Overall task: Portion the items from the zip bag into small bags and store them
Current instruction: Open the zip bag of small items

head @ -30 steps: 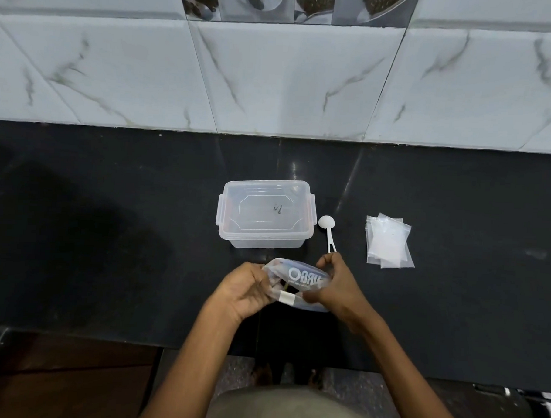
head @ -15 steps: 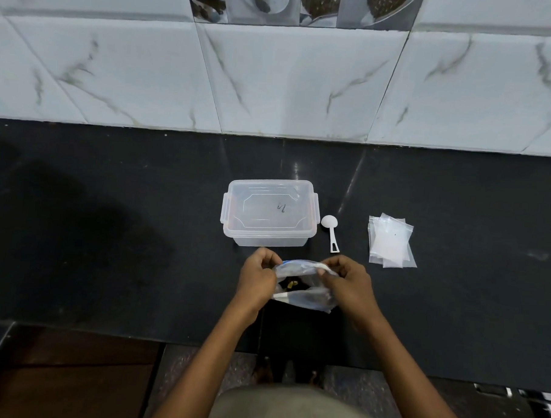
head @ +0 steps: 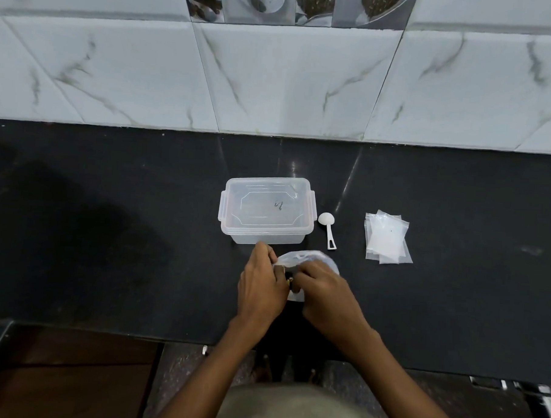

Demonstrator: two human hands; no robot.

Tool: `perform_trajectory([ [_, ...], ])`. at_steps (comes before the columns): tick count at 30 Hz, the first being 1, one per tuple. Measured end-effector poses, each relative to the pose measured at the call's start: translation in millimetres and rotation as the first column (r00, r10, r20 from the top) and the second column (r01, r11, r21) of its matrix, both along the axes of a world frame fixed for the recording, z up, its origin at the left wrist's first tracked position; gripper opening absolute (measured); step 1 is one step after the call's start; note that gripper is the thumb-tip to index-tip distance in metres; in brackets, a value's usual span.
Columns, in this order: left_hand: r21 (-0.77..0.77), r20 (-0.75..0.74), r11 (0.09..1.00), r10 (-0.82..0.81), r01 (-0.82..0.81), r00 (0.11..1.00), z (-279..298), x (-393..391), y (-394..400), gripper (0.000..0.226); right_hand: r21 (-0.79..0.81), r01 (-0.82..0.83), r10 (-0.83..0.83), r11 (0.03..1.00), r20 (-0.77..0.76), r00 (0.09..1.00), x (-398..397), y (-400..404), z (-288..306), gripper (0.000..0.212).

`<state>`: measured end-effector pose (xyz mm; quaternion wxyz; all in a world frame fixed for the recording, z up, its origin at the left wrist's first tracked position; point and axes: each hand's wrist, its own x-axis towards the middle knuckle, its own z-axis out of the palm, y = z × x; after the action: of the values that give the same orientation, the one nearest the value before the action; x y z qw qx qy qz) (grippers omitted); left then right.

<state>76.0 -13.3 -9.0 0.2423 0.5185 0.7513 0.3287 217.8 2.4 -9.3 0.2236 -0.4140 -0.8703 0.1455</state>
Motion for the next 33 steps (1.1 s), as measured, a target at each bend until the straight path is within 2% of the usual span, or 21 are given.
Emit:
perform_trajectory([
  [1, 0.009, -0.006, 1.000, -0.008, 0.008, 1.000, -0.8, -0.3, -0.9, 0.021, -0.090, 0.000, 0.001, 0.996, 0.009, 1.000, 0.5, 0.4, -2.6, 0.028],
  [3, 0.020, -0.004, 0.999, -0.031, 0.031, 0.999, -3.2, -2.0, -2.2, 0.030, -0.208, 0.102, -0.093, 0.973, 0.053, 0.994, 3.0, 0.9, -2.6, 0.029],
  [6, 0.000, 0.135, 0.999, 0.032, -0.032, 0.990, -5.8, -6.1, -1.1, 0.037, -0.220, 0.256, -0.216, 0.941, 0.191, 0.958, 4.6, 0.2, 8.4, 0.043],
  [9, -0.083, 0.329, 0.977, 0.211, -0.195, 0.920, -9.5, -10.4, 4.9, 0.038, -0.297, 0.267, -0.183, 0.917, 0.281, 0.942, -1.4, -2.4, 14.1, 0.053],
  [13, -0.150, 0.397, 0.954, 0.298, -0.259, 0.868, -14.2, -15.1, 8.5, 0.034, -0.402, 0.210, -0.096, 0.891, 0.287, 0.953, -2.7, -3.1, 7.3, 0.056],
  [15, -0.152, 0.379, 0.960, 0.275, -0.234, 0.883, -10.3, -17.7, 9.2, 0.028, -0.373, 0.124, -0.060, 0.920, 0.179, 0.982, 0.7, 0.0, 8.2, 0.052],
  [17, -0.150, 0.324, 0.971, 0.227, -0.188, 0.918, -6.6, -20.5, 9.9, 0.024, -0.281, 0.067, -0.081, 0.957, -0.040, 0.996, 4.9, 1.6, 10.0, 0.043],
  [19, -0.166, 0.211, 0.978, 0.160, -0.126, 0.964, -0.3, -20.9, 8.1, 0.021, -0.127, 0.157, -0.180, 0.979, -0.201, 0.963, 9.1, 0.8, 7.9, 0.029],
  [20, -0.175, 0.149, 0.980, 0.121, -0.094, 0.981, 2.5, -20.3, 6.6, 0.021, -0.080, 0.232, -0.243, 0.970, -0.205, 0.948, 10.3, 0.0, 7.0, 0.026],
  [22, -0.195, 0.039, 0.980, 0.044, -0.035, 0.998, 5.0, -18.9, 3.5, 0.022, -0.041, 0.372, -0.374, 0.927, -0.090, 0.923, 10.2, -0.3, 3.3, 0.031],
  [24, -0.238, -0.028, 0.971, -0.029, 0.022, 0.999, 6.0, -18.1, 0.5, 0.022, -0.116, 0.469, -0.471, 0.876, 0.007, 0.882, 12.1, 0.6, -1.9, 0.026],
  [25, -0.264, -0.036, 0.964, -0.044, 0.033, 0.998, 7.0, -18.8, 0.0, 0.019, -0.198, 0.495, -0.504, 0.846, 0.006, 0.864, 14.6, 2.0, -5.2, 0.019],
  [29, -0.291, 0.066, 0.957, -0.003, 0.022, 0.998, -0.2, -25.9, 3.5, 0.013, -0.579, 0.483, -0.655, 0.657, -0.122, 0.746, 22.7, 8.4, -16.4, 0.019],
  [31, -0.304, 0.279, 0.950, 0.022, 0.067, 0.960, -4.5, -26.7, 6.2, 0.015, -0.813, 0.354, -0.781, 0.461, -0.183, 0.597, 20.6, 12.3, -19.4, 0.020],
  [33, -0.361, 0.558, 0.923, 0.098, 0.135, 0.824, -4.7, -28.4, 8.9, 0.014, -0.961, 0.120, -0.886, 0.247, -0.174, 0.430, 18.3, 16.3, -19.0, 0.018],
])
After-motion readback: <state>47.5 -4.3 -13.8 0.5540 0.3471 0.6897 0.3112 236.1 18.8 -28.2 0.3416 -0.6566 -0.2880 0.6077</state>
